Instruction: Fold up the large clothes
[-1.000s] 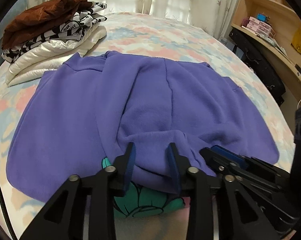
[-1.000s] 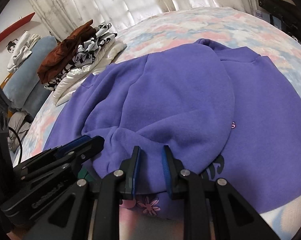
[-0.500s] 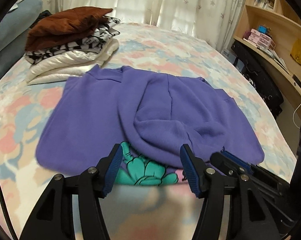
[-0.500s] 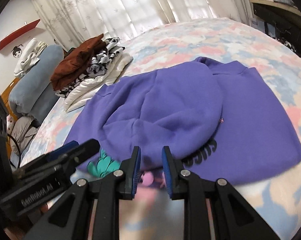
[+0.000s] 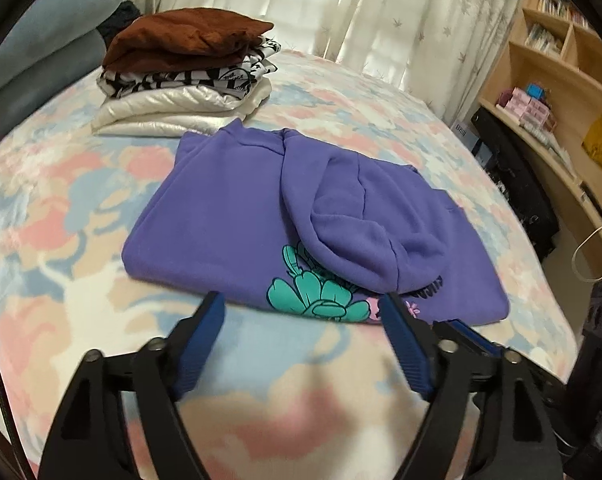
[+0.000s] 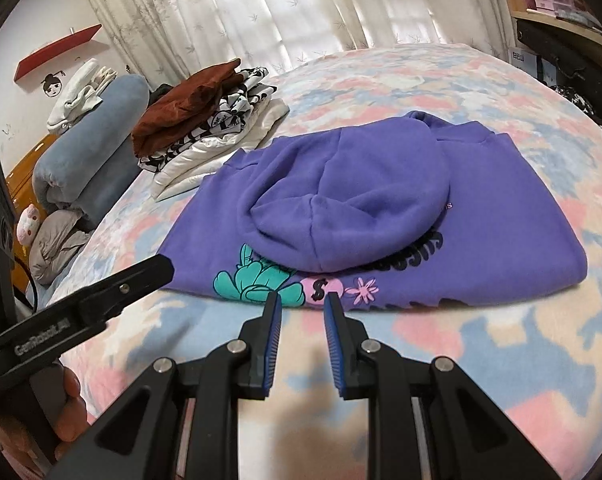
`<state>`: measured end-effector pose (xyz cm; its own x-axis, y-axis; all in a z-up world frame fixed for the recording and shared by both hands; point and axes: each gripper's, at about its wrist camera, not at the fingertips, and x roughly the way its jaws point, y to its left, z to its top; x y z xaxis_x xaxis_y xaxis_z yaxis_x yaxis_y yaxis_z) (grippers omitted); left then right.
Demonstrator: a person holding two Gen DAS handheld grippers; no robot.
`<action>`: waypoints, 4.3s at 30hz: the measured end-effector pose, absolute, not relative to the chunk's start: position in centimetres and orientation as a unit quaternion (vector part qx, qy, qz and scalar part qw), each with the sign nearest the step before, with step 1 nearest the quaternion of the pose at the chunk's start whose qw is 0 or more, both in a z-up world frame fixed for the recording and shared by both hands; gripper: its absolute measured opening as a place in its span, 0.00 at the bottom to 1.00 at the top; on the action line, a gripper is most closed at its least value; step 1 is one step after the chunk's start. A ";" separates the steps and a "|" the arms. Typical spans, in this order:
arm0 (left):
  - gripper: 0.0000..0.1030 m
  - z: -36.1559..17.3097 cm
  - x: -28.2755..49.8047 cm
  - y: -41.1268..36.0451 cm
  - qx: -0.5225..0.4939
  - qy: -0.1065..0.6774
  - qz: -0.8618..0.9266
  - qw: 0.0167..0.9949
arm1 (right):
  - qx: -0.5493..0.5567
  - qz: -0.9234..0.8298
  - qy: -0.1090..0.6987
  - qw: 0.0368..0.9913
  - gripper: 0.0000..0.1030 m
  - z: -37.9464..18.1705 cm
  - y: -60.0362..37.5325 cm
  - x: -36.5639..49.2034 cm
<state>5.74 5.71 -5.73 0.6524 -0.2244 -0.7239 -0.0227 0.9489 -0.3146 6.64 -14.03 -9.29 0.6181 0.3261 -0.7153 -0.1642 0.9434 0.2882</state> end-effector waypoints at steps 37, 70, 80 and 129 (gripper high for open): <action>0.26 -18.7 18.7 16.1 -0.413 0.350 -0.034 0.840 | 0.058 0.147 0.398 0.904 0.21 -11.1 -10.1 13.2; 0.15 -4.9 15.9 2.7 -0.147 0.252 -0.119 0.949 | 0.116 0.147 0.428 0.884 0.19 -16.1 -12.6 19.9; 0.15 -2.1 15.5 -7.6 -0.078 0.259 -0.175 0.947 | 0.224 0.178 0.440 0.851 0.19 -14.4 -18.8 17.7; 0.74 -3.0 12.6 -18.6 0.079 0.376 -0.292 0.876 | 0.307 -0.005 0.359 0.881 0.44 -10.7 -39.1 7.8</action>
